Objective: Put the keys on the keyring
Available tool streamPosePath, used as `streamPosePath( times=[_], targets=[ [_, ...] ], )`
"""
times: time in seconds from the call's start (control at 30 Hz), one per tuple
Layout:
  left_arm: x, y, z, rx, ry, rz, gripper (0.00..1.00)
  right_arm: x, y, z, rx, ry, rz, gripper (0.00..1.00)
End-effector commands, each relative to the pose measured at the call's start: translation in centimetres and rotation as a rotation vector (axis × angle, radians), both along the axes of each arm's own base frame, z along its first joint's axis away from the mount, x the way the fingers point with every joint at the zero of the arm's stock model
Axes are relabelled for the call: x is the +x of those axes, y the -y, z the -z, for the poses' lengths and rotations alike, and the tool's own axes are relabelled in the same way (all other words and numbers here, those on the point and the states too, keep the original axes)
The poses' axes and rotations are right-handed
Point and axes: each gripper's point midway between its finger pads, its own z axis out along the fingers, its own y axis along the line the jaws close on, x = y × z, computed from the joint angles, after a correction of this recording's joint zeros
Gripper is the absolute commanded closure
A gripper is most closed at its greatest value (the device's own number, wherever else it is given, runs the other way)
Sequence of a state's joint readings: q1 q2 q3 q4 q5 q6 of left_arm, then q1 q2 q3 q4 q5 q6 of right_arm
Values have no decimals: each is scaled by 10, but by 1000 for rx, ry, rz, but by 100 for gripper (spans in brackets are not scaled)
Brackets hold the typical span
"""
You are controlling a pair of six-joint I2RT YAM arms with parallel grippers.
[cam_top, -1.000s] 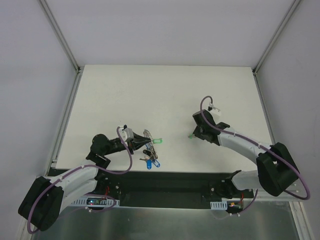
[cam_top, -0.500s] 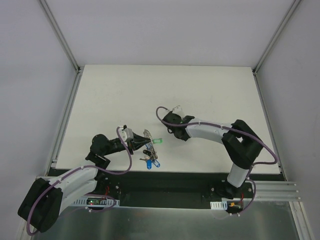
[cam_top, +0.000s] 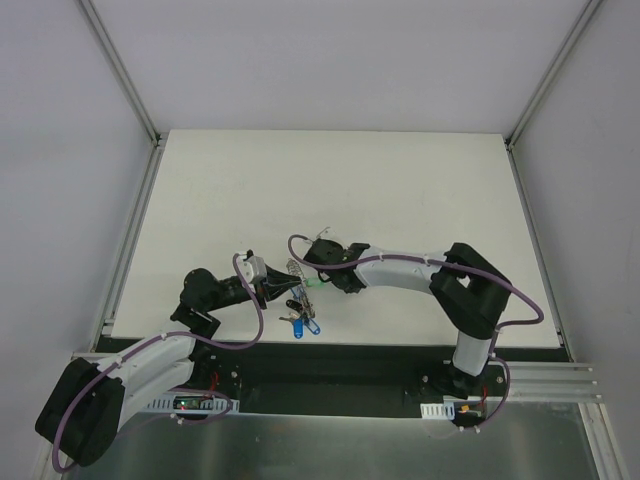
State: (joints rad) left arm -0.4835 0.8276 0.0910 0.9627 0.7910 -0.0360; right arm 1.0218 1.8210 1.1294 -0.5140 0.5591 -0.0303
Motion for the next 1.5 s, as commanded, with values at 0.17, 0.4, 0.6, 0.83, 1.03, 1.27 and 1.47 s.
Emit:
streamPosePath(
  times=[0.17, 0.4, 0.6, 0.83, 1.03, 1.27, 1.47],
  targets=[
    [3, 2, -27, -41, 101, -3, 100, -7, -11, -41, 169, -4, 43, 68],
    [3, 2, -28, -43, 104, -1, 100, -6, -2, -52, 309, 24, 103, 69],
    [3, 2, -28, -42, 102, -4, 100, -5, -5, -44, 376, 27, 156, 71],
    [3, 2, -27, -39, 96, -3, 100, -1, -11, -28, 398, 10, 264, 76],
    [3, 3, -26, -38, 93, -1, 100, 3, -16, -12, 411, -15, 313, 79],
    [4, 3, -25, -35, 89, -3, 100, 2, -23, -3, 442, -53, 312, 81],
    [3, 3, -26, -35, 92, 0, 100, 6, -39, 1, 559, -106, 320, 81]
  ],
)
